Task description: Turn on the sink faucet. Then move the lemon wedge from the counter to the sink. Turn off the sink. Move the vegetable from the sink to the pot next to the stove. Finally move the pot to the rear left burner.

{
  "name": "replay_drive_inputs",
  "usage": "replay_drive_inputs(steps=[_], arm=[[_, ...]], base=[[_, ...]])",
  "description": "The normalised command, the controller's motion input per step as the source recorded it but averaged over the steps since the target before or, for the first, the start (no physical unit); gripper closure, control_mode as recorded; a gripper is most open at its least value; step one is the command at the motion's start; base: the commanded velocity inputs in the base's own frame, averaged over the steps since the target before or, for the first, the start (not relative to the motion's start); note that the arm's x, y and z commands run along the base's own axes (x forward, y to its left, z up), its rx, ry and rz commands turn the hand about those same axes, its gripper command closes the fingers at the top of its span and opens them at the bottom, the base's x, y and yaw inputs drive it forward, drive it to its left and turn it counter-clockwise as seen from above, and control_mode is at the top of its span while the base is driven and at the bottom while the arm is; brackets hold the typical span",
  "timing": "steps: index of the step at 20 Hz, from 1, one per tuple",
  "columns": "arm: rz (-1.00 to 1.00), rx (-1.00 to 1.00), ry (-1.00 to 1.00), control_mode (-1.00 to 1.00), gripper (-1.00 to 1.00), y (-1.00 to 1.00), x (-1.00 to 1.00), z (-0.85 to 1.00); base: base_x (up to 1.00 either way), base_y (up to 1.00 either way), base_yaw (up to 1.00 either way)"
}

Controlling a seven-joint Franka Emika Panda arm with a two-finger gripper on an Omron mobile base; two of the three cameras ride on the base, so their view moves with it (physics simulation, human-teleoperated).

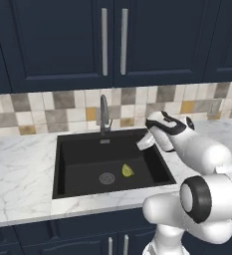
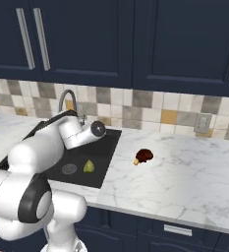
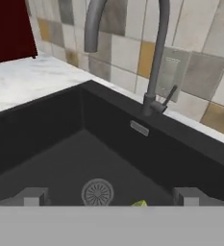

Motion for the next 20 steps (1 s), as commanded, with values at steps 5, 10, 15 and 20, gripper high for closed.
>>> replay_drive_inputs(steps=[5, 10, 15, 20], arm=[[-0.21, -0.06, 0.18, -1.00, -1.00, 0.00, -0.15, 0.08], [-0.19, -0.08, 0.26, -1.00, -1.00, 0.00, -0.04, 0.00], [-0.16, -0.07, 0.34, -1.00, -1.00, 0.00, 0.00, 0.00], [-0.10, -0.06, 0.23, -1.00, -1.00, 0.00, 0.02, -0.14]], base=[[0.00, 0.00, 0.00], [0.00, 0.00, 0.00], [0.00, 0.00, 0.00], [0.00, 0.00, 0.00]])
